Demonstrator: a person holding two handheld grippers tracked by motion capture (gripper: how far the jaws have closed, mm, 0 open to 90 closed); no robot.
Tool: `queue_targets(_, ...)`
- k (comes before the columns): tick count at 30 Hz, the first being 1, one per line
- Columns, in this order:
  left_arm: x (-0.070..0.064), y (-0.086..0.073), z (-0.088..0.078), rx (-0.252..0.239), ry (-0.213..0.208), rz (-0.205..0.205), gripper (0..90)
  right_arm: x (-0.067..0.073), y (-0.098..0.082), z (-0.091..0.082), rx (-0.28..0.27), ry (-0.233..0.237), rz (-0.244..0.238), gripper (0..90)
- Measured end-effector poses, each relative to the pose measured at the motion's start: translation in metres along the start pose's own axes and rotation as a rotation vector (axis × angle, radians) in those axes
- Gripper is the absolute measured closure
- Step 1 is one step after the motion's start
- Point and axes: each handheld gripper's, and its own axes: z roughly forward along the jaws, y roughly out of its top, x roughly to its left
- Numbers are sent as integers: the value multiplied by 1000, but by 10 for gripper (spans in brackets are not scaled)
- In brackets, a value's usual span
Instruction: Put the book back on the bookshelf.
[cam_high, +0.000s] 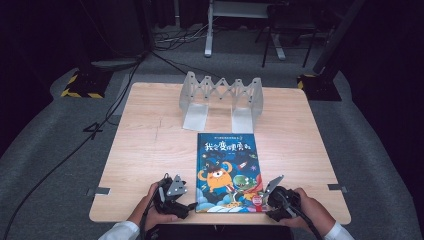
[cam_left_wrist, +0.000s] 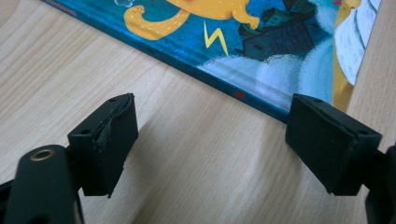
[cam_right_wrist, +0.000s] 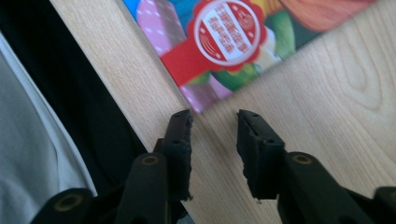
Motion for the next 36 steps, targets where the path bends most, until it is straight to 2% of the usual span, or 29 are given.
queue_targets(3,-1,1,1,0,-4,2,171,-1,3,0,16,4,-17,711)
queue_targets(4,0,1,1,0,-5,5,171,0,4,0,20,10,-19,757)
queue_targets(7,0,1,1,0,-6,6,171,1,3,0,1,12,-24,775)
queue_targets(10,0,1,1,0,-6,7,171,-1,-8,0,-74,34,3,779)
queue_targets(11,0,1,1,0,-6,7,171,-1,-8,0,-74,34,3,779)
queue_targets(12,0,1,0,0,-7,8,173,-5,-17,1,-151,68,17,778)
queue_targets(13,1,1,0,1,-7,9,173,-5,-17,1,-151,68,17,778)
queue_targets(14,2,1,0,3,-10,9,176,-10,-26,3,-238,121,49,761)
queue_targets(15,2,1,0,3,-10,9,174,-10,-26,3,-238,121,49,761)
queue_targets(16,2,1,0,2,-8,6,174,-13,-33,7,-331,143,43,697)
queue_targets(17,2,1,0,2,-8,6,174,-14,-35,8,-359,158,65,653)
queue_targets(18,2,1,0,2,-8,5,174,-14,-35,8,-359,158,65,653)
queue_targets(19,3,1,0,4,-3,3,174,-16,-36,10,-392,181,88,636)
queue_targets(21,3,1,0,2,1,-3,174,-19,-37,11,-462,213,84,567)
queue_targets(23,3,1,0,2,2,-5,174,-21,-36,9,-508,245,80,517)
queue_targets(24,3,1,0,2,2,-5,174,-22,-35,8,-520,254,79,467)
queue_targets(25,4,1,0,1,2,-4,174,-24,-33,6,-535,270,94,460)
queue_targets(27,4,1,1,2,3,-4,173,-30,-30,2,-563,302,127,380)
queue_targets(29,4,1,1,2,3,-4,173,-32,-29,1,-575,310,131,380)
queue_targets(30,4,1,1,2,3,-4,173,-34,-28,0,-591,335,133,380)
queue_targets(34,4,1,1,2,3,-4,173,-40,-22,-2,-634,372,150,358)
queue_targets(36,4,1,1,2,2,-3,173,-45,-17,-3,-650,374,168,358)
